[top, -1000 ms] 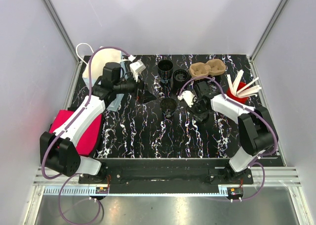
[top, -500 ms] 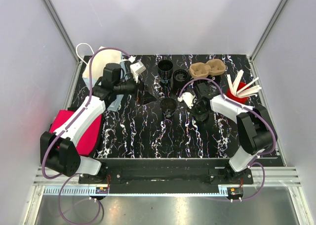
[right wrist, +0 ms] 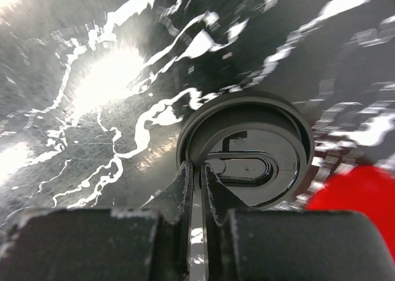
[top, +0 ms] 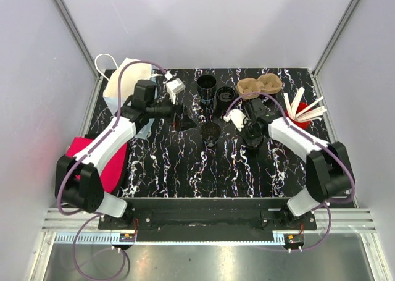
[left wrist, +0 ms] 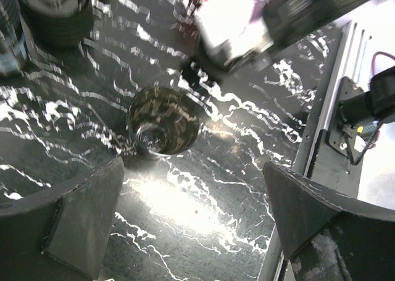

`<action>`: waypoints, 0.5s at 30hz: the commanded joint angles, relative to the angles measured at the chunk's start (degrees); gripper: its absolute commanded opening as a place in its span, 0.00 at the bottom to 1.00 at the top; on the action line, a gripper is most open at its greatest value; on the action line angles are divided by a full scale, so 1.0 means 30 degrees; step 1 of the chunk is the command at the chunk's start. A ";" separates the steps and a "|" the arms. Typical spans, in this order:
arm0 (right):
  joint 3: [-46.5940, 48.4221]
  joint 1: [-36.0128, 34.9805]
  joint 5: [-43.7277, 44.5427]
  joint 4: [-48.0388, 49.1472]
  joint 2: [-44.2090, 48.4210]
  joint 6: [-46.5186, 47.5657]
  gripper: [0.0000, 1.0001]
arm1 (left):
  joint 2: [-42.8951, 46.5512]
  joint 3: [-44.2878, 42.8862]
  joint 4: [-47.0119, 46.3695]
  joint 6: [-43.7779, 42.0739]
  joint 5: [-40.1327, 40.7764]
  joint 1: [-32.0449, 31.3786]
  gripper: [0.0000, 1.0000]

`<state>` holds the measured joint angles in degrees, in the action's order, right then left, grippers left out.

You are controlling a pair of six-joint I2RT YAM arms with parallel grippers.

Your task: Pack the takeout coffee

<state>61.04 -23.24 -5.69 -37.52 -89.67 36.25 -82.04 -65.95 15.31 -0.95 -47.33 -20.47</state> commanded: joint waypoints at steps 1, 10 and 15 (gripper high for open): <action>0.2151 0.0102 -0.0709 -0.1378 0.2376 0.0045 0.01 | -0.1419 -0.0486 -0.0504 0.0112 0.1008 -0.0178 0.99; 0.5079 0.0102 -0.2611 -0.4601 0.5542 0.0456 0.02 | -0.3908 -0.2007 0.0371 -0.0415 0.4321 -0.1555 0.99; 0.6313 0.0102 -0.3345 -0.5804 0.6099 0.0368 0.01 | -0.5727 -0.4288 0.1193 -0.0562 0.4673 -0.1732 0.99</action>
<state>76.62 -23.22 -12.21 -50.48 -73.12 36.86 -96.27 -71.88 18.55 -1.48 -36.38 -25.58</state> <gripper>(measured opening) 0.098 0.987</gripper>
